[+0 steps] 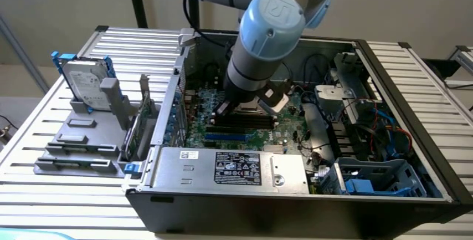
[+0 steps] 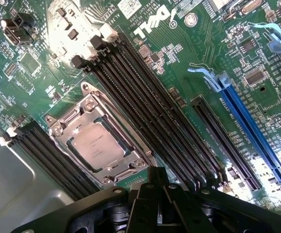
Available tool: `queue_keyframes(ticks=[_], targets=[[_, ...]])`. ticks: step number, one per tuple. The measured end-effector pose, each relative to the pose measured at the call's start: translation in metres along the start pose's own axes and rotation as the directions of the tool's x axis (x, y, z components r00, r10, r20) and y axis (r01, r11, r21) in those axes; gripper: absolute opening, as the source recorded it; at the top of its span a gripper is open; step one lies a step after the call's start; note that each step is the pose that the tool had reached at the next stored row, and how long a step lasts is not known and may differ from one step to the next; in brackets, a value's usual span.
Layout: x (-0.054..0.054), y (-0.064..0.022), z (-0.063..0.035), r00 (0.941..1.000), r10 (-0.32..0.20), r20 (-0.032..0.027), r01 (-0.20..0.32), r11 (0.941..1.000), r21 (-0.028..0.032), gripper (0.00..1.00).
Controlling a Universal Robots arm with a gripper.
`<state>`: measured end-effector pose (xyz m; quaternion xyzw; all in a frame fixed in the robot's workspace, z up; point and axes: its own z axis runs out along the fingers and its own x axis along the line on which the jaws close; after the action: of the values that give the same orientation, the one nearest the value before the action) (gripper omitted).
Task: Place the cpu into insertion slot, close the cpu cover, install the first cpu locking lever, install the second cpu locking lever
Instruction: 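Install the second cpu locking lever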
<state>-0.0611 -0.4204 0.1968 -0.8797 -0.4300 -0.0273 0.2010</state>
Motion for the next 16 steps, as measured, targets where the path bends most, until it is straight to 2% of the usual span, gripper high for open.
queue_keyframes(ticks=[16], targets=[[0.0028,-0.0035,0.0091,0.9999,-0.014,0.0028,0.014,0.9999,0.0002,0.11]])
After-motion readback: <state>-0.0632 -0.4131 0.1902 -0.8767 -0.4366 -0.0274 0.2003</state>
